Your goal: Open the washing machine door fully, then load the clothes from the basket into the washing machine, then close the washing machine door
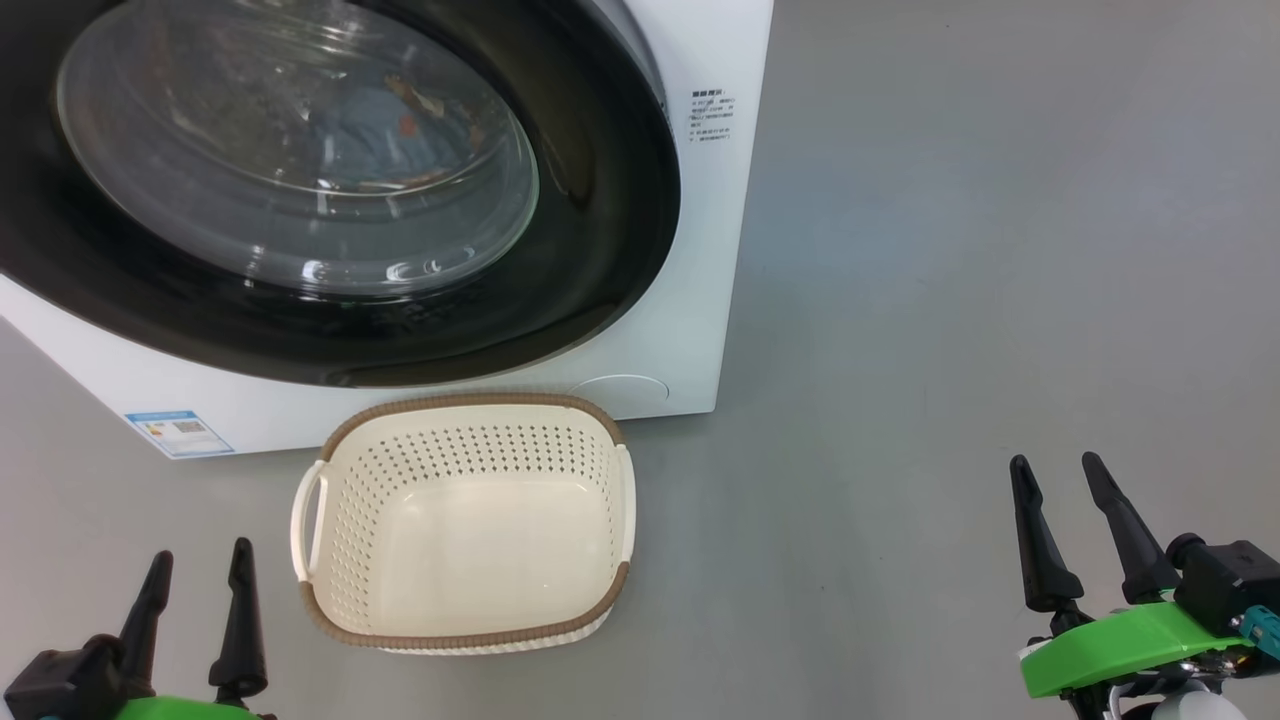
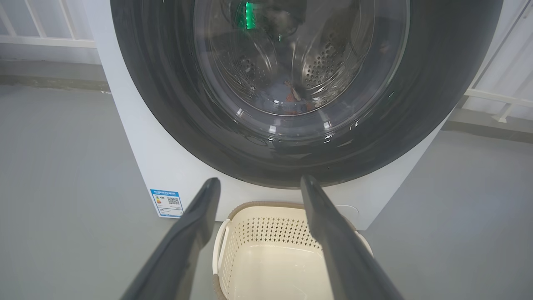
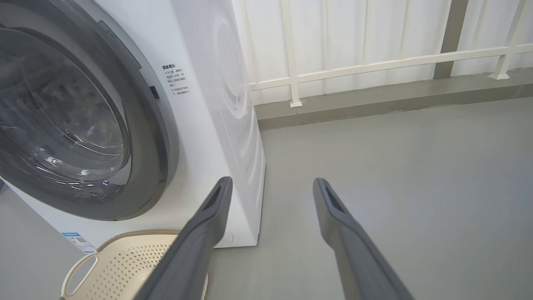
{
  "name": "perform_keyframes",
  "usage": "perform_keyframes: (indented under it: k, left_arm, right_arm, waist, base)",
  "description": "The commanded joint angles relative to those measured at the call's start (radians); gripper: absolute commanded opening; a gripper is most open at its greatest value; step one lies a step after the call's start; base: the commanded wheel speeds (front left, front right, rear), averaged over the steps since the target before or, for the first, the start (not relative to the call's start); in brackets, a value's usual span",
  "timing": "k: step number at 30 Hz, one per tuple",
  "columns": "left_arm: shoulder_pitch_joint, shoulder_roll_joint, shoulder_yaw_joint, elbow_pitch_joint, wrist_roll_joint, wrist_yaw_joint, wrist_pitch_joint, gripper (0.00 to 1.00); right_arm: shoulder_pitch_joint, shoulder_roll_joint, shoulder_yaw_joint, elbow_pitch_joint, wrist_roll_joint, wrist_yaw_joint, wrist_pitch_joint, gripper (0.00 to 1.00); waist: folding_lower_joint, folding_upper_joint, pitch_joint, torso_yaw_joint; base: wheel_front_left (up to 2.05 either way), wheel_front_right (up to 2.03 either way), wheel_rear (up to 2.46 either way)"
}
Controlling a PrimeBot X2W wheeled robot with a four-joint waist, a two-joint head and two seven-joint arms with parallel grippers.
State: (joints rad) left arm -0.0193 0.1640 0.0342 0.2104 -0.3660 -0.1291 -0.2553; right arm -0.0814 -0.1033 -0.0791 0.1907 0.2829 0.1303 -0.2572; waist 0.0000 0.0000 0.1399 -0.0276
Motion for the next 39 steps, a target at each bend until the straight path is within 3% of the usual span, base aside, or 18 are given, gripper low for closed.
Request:
perform_keyframes:
  k: [1, 6, 7, 15, 19, 24, 39]
  left_arm:
    - [-0.009, 0.017, 0.033, -0.021, 0.012, -0.002, -0.006, 1.00]
    - [-0.008, 0.016, 0.031, -0.017, 0.010, -0.002, -0.006, 1.00]
    - [0.000, -0.003, -0.003, 0.005, -0.001, 0.000, 0.000, 0.00]
    - [0.004, -0.041, -0.014, 0.047, -0.030, 0.000, 0.009, 0.00]
    - [0.003, -0.043, -0.012, 0.046, -0.071, 0.000, 0.021, 0.00]
    - [-0.002, -0.045, -0.009, 0.048, -0.121, 0.000, 0.034, 0.00]
    - [-0.017, -0.053, 0.001, 0.050, -0.281, 0.000, 0.080, 0.00]
  right_arm:
    - [0.003, -0.008, 0.020, -0.027, -0.020, 0.000, -0.005, 1.00]
    - [0.005, -0.008, 0.021, -0.028, -0.020, 0.000, -0.005, 1.00]
    - [0.000, 0.001, 0.001, 0.002, 0.000, 0.000, 0.000, 0.00]
    - [0.004, 0.017, 0.004, 0.055, 0.033, 0.000, 0.009, 0.00]
    - [0.005, 0.017, 0.004, 0.054, 0.077, 0.000, 0.020, 0.00]
    - [0.003, 0.017, 0.004, 0.056, 0.131, 0.000, 0.033, 0.00]
    - [-0.003, 0.019, 0.003, 0.057, 0.304, 0.000, 0.077, 0.00]
  waist:
    - [0.0000, 0.0000, -0.002, -0.001]
    - [0.0000, 0.0000, -0.004, -0.002]
    - [0.0000, 0.0000, -0.004, -0.002]
    - [0.0002, 0.0000, -0.006, -0.002]
    - [0.0023, 0.0000, -0.014, -0.001]
    - [0.0001, 0.0000, -0.017, 0.000]
    - [0.0000, 0.0000, -0.034, 0.004]
  base:
    - [0.00, 0.00, 0.00]
    - [0.00, 0.00, 0.00]
    - [0.00, 0.00, 0.00]
    - [0.00, 0.00, 0.00]
    - [0.00, 0.00, 0.00]
    - [0.00, 0.00, 0.00]
    - [0.00, 0.00, 0.00]
